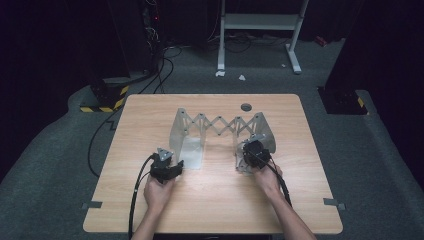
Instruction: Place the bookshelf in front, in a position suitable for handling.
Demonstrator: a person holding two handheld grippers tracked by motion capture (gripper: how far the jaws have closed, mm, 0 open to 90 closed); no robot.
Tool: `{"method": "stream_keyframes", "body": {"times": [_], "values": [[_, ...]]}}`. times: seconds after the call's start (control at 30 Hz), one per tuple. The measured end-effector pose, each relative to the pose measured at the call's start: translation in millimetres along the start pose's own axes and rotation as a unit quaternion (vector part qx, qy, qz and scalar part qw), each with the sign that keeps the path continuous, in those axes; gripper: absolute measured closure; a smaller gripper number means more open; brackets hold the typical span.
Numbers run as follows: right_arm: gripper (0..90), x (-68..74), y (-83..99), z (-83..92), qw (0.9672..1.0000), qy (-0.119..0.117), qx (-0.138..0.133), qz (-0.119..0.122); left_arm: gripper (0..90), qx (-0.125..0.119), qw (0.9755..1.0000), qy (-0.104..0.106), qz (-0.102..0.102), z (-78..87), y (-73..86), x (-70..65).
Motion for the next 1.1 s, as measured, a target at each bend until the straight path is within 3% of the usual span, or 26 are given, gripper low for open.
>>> {"method": "stream_keyframes", "body": {"times": [0.13, 0.23, 0.33, 0.43, 0.47, 0.83, 0.93, 1.1], "values": [[82.6, 2.8, -6.5, -8.8, 0.9993, -0.033, -0.011, -0.016, 43.7, 0.001, 1.0, -0.001, 0.0, 0.0, 0.0, 0.1], [82.6, 0.4, -12.3, -4.2, 0.9967, -0.063, -0.038, -0.033, 43.1, 0.001, 1.0, -0.001, 0.0, 0.0, 0.0, 0.1], [82.6, -2.1, -15.8, 3.0, 0.9953, -0.07, -0.053, -0.04, 43.0, 0.001, 1.0, -0.001, 0.0, 0.0, 0.0, 0.1], [82.6, -5.4, -25.7, 17.2, 0.993, -0.075, -0.08, -0.043, 43.0, 0.001, 1.0, -0.001, 0.0, -0.1, 0.0, 0.1], [82.5, -6.1, -36.5, 27.8, 0.9913, -0.076, -0.101, -0.037, 43.0, 0.001, 1.0, -0.001, 0.0, -0.1, 0.0, 0.1], [82.5, -4.4, -78.5, 64.2, 0.9833, -0.068, -0.168, -0.01, 43.0, 0.001, 1.0, -0.001, 0.0, 0.0, 0.0, 0.1], [82.5, -2.9, -81.8, 68.4, 0.9823, -0.069, -0.174, -0.005, 43.0, 0.001, 1.0, -0.001, 0.0, 0.0, 0.0, 0.1], [82.5, -0.1, -74.1, 60.6, 0.985, -0.07, -0.158, -0.005, 43.1, 0.001, 1.0, -0.001, 0.0, -0.1, 0.0, 0.0]]}}
Point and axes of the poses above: each handheld gripper's, and its own axes: z roughly backward along the jaws, y roughly out of its underside, x roughly to its left, the point moved 4 cm from there along -z, roughly forward along the jaws, and after that the axes turned 14 degrees about -x, right-handed, at the moved point
